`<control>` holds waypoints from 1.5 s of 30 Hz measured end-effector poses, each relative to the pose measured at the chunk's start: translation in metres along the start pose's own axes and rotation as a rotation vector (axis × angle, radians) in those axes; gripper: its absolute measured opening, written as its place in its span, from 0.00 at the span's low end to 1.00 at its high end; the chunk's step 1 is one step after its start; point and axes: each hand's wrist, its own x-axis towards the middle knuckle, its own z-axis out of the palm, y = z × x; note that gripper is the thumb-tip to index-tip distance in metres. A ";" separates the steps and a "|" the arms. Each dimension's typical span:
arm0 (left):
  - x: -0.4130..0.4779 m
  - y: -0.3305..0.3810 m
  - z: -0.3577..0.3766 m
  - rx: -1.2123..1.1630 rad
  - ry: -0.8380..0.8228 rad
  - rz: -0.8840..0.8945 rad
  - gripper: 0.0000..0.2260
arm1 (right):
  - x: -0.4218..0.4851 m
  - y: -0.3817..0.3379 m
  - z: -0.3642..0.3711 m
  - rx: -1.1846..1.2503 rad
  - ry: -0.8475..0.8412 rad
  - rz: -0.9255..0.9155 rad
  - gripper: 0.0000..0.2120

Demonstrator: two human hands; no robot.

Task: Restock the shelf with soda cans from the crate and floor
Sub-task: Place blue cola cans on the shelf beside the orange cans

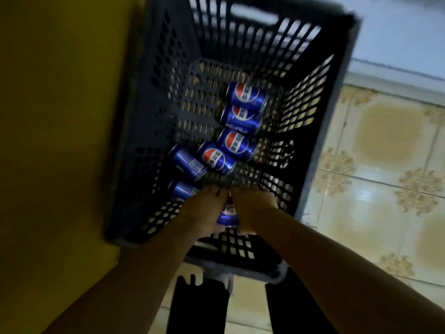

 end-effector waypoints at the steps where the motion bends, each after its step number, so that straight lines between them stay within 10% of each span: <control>1: -0.023 0.012 -0.018 -0.036 0.016 0.003 0.36 | -0.029 0.001 -0.017 0.001 -0.007 -0.007 0.47; 9: -0.228 0.155 -0.170 -0.557 0.156 0.032 0.33 | -0.310 0.031 -0.145 0.223 0.071 -0.126 0.35; 23: -0.397 0.416 -0.262 -1.435 0.175 0.216 0.21 | -0.626 0.106 -0.081 1.967 0.455 -0.194 0.28; 29: -0.380 0.569 -0.272 -1.604 0.268 0.210 0.38 | -0.687 0.175 -0.071 1.237 1.218 -0.045 0.31; 45: -0.382 0.765 -0.426 -1.105 0.192 0.992 0.32 | -0.818 0.351 -0.156 1.334 1.473 -0.462 0.30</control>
